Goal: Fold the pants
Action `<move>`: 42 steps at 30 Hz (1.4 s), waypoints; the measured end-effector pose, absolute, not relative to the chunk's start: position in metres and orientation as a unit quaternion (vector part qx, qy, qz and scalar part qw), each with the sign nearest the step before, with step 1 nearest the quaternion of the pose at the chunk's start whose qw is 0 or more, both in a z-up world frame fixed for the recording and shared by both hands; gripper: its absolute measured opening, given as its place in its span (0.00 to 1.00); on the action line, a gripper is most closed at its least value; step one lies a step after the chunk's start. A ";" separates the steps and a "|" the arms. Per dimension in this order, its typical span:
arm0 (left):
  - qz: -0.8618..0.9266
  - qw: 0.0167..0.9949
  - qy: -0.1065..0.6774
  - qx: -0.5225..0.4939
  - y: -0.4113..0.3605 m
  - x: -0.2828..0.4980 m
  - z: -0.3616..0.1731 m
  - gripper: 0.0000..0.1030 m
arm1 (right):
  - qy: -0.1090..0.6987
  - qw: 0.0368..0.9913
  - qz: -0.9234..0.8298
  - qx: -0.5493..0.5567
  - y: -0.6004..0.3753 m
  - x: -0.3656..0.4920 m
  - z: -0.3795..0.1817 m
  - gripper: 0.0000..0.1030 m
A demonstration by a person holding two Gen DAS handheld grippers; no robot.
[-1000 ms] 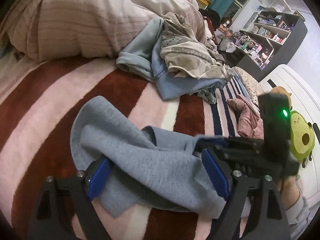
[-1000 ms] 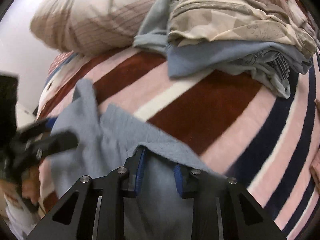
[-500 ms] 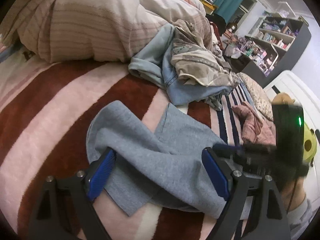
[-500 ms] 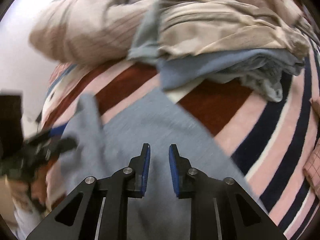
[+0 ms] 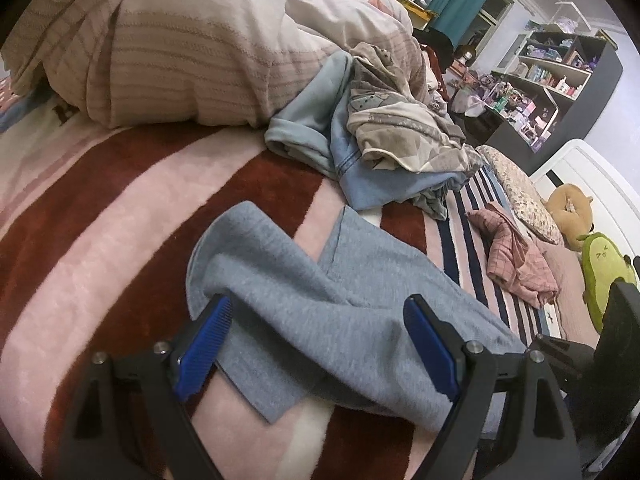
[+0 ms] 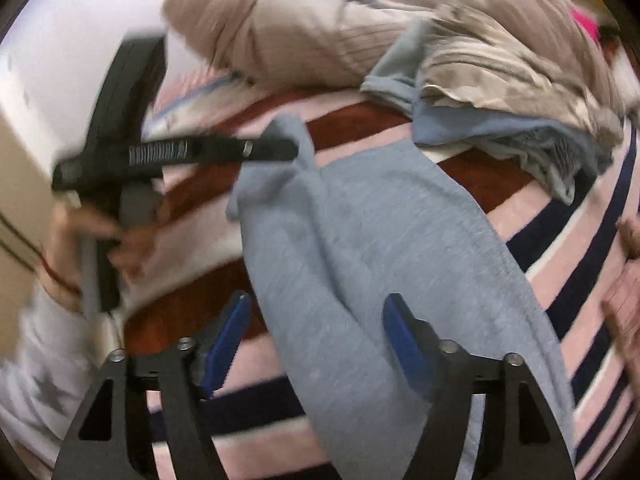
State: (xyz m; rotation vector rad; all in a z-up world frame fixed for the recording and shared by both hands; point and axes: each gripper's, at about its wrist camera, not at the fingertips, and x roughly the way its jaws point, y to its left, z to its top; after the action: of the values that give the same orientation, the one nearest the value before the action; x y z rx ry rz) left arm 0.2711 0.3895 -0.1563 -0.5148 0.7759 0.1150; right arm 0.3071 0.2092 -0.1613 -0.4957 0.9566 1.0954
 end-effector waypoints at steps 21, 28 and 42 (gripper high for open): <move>0.054 0.899 0.378 -0.213 0.382 0.271 -0.154 0.83 | 0.519 0.768 0.353 -0.127 0.183 0.446 -0.189 0.37; 0.072 0.894 0.386 -0.216 0.391 0.262 -0.159 0.83 | 0.495 0.796 0.322 -0.132 0.171 0.436 -0.174 0.40; 0.002 0.883 0.379 -0.276 0.366 0.295 -0.172 0.83 | 0.466 0.768 0.398 -0.188 0.154 0.330 -0.163 0.41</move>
State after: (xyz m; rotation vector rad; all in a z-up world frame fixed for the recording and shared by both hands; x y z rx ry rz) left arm 0.2950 0.3658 -0.1718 -0.5745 0.7897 0.0035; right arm 0.3300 0.1544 -0.1631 -0.4076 1.0106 0.8645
